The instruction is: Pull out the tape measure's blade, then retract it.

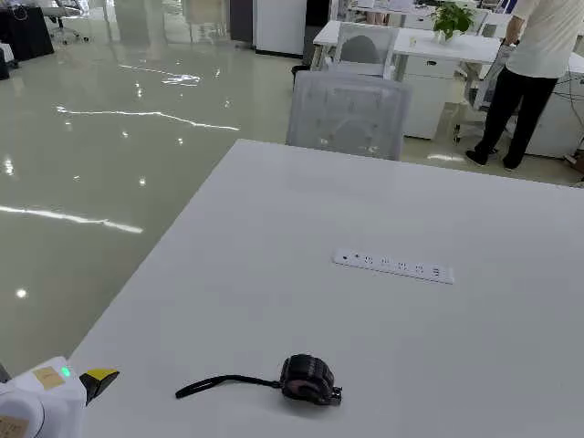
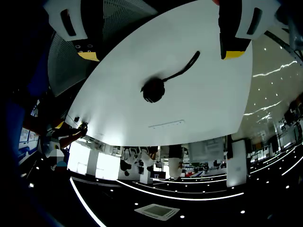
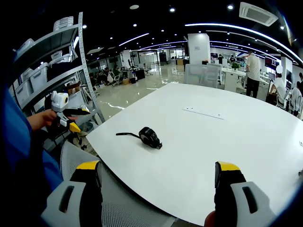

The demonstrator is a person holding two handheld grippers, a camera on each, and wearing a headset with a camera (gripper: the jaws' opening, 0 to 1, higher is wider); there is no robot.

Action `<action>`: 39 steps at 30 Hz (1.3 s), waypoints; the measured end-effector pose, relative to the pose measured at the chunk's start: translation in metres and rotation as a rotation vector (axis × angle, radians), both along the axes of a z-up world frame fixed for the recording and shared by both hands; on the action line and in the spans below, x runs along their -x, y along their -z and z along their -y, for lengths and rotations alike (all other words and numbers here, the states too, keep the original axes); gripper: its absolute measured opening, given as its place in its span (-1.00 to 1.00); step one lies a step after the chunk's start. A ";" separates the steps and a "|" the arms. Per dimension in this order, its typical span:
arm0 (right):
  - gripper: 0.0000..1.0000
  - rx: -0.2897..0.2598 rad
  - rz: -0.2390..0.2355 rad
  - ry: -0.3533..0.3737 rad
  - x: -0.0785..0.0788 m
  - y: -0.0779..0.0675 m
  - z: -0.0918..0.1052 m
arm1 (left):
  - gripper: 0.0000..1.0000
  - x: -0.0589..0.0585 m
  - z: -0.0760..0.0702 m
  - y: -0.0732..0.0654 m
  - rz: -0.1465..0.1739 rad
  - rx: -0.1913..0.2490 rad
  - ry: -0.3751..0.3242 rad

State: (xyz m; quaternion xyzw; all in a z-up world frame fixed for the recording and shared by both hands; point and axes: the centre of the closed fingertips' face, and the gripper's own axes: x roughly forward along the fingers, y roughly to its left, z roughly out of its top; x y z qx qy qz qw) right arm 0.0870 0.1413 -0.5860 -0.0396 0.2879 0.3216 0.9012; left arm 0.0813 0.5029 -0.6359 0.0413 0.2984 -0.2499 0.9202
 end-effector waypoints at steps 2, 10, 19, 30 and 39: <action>0.93 0.000 0.000 -0.002 0.000 0.000 0.000 | 1.00 0.000 -0.001 0.000 -0.001 -0.004 0.001; 0.92 0.012 -0.003 -0.014 0.001 0.003 -0.001 | 1.00 0.002 -0.004 0.000 -0.002 -0.018 0.000; 0.91 0.015 0.000 -0.024 0.000 0.004 -0.001 | 0.99 0.004 -0.006 0.000 -0.003 -0.028 -0.010; 0.87 0.020 -0.018 -0.057 0.002 0.014 -0.006 | 0.97 -0.002 0.011 0.004 -0.013 -0.020 -0.023; 0.85 0.026 -0.032 -0.068 0.000 0.023 -0.007 | 0.96 -0.009 0.026 0.008 -0.017 -0.006 -0.016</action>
